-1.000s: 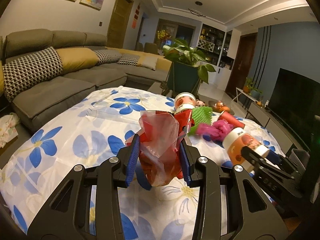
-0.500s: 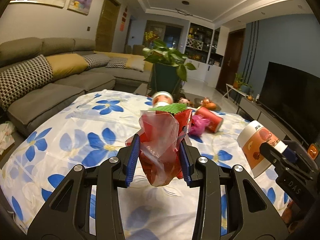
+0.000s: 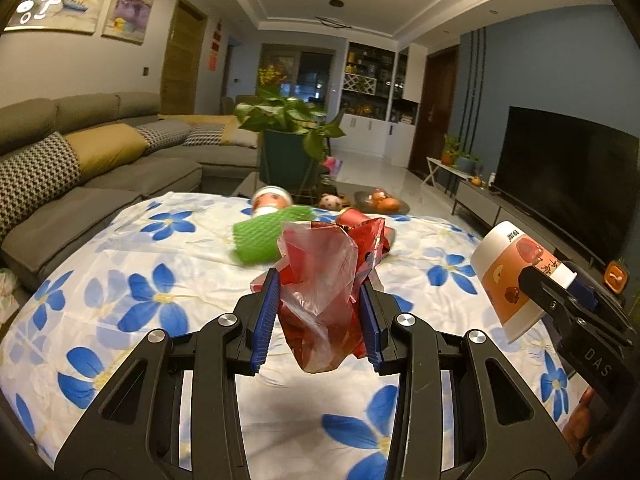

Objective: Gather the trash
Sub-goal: 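Carry the plastic bag and white-orange cup over the grey bin and open both tools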

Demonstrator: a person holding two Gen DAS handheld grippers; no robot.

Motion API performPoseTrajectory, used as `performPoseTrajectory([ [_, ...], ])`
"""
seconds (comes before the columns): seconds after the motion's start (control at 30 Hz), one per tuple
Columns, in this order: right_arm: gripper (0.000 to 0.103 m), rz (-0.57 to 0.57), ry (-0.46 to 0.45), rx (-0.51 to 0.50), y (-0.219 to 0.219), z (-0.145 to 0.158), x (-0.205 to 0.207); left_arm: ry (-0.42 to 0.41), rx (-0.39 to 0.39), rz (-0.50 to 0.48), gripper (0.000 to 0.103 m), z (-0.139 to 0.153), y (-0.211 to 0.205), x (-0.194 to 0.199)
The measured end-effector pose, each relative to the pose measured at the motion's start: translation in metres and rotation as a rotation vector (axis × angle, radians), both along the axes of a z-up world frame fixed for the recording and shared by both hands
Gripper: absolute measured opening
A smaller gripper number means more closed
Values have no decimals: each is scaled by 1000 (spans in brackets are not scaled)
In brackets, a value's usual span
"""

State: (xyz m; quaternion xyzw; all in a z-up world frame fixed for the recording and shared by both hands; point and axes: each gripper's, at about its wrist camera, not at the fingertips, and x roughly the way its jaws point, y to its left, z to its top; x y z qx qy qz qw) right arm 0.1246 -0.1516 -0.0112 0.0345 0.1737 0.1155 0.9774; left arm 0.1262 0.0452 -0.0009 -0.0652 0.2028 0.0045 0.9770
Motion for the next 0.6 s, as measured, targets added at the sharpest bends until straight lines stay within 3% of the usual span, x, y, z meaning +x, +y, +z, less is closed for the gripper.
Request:
performPoseTrajectory([
  [0.6,60,-122,-45,29,-68,10,-13,-16,48,-159,37,8,-84,17],
])
